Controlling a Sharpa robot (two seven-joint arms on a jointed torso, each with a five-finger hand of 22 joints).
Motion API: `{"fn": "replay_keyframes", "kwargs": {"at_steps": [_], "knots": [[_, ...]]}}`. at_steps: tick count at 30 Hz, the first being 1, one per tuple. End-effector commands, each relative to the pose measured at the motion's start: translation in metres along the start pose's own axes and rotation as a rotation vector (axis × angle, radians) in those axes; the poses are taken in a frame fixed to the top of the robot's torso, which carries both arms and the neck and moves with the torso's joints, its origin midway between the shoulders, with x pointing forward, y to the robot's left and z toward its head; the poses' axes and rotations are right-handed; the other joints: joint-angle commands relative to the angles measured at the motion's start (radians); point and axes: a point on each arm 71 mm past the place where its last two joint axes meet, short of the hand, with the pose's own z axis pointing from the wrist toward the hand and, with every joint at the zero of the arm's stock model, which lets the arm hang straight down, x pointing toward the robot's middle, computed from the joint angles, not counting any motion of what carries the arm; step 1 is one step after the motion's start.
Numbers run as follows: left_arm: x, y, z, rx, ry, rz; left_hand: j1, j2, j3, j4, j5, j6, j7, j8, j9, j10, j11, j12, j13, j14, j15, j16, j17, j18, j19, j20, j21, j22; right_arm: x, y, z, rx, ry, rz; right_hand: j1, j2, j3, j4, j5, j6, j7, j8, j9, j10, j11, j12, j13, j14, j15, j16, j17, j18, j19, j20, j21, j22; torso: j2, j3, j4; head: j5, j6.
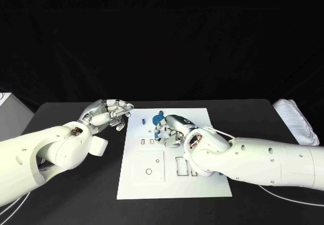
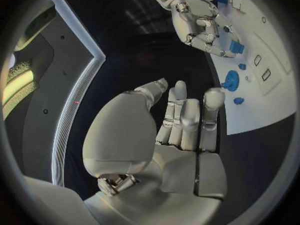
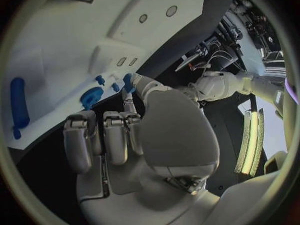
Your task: Assemble the parts on the task board
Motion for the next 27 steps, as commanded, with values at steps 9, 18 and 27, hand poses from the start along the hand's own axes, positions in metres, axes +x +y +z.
{"fn": "replay_keyframes", "kwargs": {"at_steps": [9,18,27], "knots": [[0.002,0.005,0.001,-0.073,0.023,0.083,-0.017,-0.018,0.020,0.041,0.003,-0.037,-0.010,0.069,0.049,0.037,-0.013,0.321,0.245,0.185,-0.011,0.174,0.315,-0.059,0.196,-0.013,0.169,0.292,0.018,0.003,0.001,0.023,0.012,-0.065,-0.013,-0.001,0.007,0.002,0.001,0.004,0.004,0.019,0.021,0.106,-0.001,0.004,0.263,0.096,0.000,0.002,0.226,-0.014,0.103,-0.001,0.004,0.263,0.003,0.0031,-0.0007,0.008,-0.013],[0.003,0.007,0.000,-0.100,0.046,0.112,-0.019,-0.019,0.021,0.049,0.002,-0.041,-0.009,0.070,0.052,0.115,-0.013,0.439,0.390,0.223,-0.010,0.203,0.385,-0.074,0.246,-0.013,0.204,0.365,0.020,0.002,0.003,0.029,0.007,-0.100,-0.026,-0.006,0.010,0.003,0.003,0.003,0.003,0.022,0.022,0.106,0.000,0.004,0.263,0.096,0.001,0.001,0.225,-0.014,0.103,0.000,0.004,0.263,0.002,0.0026,-0.0019,0.007,-0.017],[0.004,0.009,0.000,-0.121,0.067,0.143,-0.022,-0.020,0.019,0.053,0.002,-0.043,-0.009,0.070,0.053,0.141,-0.013,0.472,0.432,0.240,-0.010,0.216,0.417,-0.081,0.272,-0.013,0.221,0.402,0.026,0.000,0.003,0.028,0.012,-0.129,-0.037,-0.014,0.010,0.003,0.002,0.005,0.002,0.027,0.025,0.106,-0.001,0.004,0.263,0.096,0.000,0.001,0.225,-0.014,0.103,0.001,0.004,0.263,0.001,0.0033,0.0006,0.007,-0.019]]}}
